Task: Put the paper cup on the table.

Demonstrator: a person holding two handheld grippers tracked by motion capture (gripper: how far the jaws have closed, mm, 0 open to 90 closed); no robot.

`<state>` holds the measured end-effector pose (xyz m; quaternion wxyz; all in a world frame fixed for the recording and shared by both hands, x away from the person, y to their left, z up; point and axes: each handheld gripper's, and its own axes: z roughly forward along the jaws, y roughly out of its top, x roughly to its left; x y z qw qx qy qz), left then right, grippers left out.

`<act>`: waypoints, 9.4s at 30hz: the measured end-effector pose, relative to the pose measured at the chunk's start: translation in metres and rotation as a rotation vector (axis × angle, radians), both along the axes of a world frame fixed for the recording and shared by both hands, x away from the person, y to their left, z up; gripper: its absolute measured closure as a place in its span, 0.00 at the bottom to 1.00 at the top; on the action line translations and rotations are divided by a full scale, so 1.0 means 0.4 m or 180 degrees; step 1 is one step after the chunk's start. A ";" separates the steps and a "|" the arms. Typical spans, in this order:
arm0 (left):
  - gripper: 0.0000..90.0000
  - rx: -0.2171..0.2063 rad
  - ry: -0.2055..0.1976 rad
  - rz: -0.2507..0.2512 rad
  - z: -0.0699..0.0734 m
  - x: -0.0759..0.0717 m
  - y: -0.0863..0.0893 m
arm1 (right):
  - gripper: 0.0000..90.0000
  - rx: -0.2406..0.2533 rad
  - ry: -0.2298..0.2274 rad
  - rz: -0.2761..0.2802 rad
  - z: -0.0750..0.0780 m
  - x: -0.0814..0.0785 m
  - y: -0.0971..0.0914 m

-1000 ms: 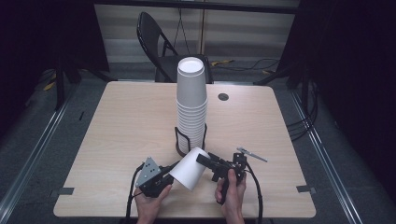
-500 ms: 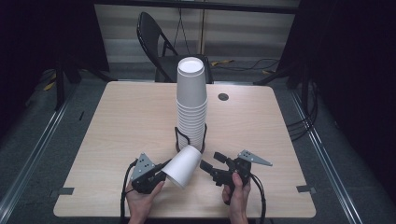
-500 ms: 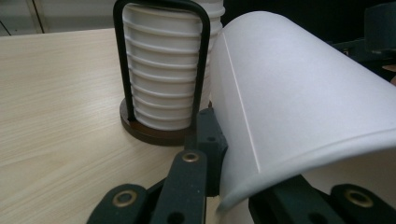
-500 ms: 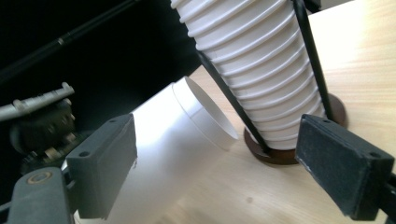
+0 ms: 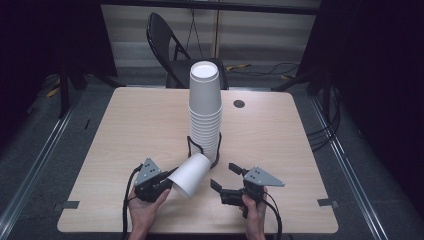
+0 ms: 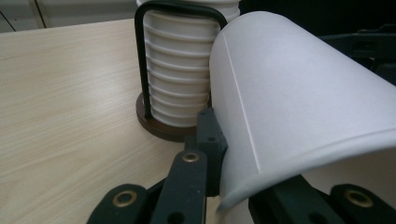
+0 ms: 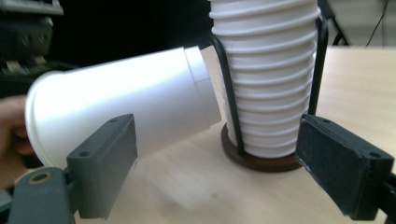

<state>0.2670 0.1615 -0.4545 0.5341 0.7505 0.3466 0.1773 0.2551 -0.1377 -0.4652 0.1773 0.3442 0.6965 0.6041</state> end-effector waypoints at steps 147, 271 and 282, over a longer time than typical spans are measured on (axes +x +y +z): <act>0.22 0.0268 0.0339 -0.0121 0.079 0.068 -0.061 | 0.11 -0.1421 -0.1224 0.0381 0.027 -0.040 0.166; 0.18 -0.0128 -0.0674 0.1254 -0.105 -0.028 0.080 | 0.13 -0.0570 0.0218 -0.1111 -0.038 0.381 -0.133; 0.18 -0.0125 -0.0666 0.1261 -0.105 -0.028 0.077 | 0.15 -0.0590 0.0438 -0.1156 -0.062 0.349 -0.156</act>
